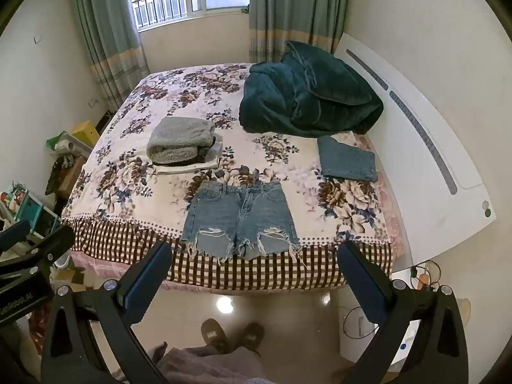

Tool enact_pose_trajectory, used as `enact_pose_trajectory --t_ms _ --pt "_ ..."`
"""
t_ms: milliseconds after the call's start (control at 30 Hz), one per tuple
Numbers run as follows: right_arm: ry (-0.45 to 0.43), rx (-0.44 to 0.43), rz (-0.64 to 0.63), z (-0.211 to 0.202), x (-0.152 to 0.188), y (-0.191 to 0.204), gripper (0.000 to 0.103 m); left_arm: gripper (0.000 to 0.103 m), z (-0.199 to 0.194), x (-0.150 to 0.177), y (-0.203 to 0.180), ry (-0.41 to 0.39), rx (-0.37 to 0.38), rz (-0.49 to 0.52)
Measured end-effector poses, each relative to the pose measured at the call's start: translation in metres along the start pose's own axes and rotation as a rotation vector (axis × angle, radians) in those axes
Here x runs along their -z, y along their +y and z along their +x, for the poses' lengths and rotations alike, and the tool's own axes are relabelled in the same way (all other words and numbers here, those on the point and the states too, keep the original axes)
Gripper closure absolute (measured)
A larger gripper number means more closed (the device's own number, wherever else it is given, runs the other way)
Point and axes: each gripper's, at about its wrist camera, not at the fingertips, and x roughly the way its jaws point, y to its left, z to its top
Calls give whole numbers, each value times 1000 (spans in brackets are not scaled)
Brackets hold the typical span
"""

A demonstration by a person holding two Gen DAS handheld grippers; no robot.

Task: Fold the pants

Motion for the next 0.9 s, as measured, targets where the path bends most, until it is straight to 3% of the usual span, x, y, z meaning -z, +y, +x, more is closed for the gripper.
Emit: enact_pose_trajectory --t_ms 900 --pt "-3 6 -18 -5 0 -5 0 0 -1 -1 4 -1 -3 0"
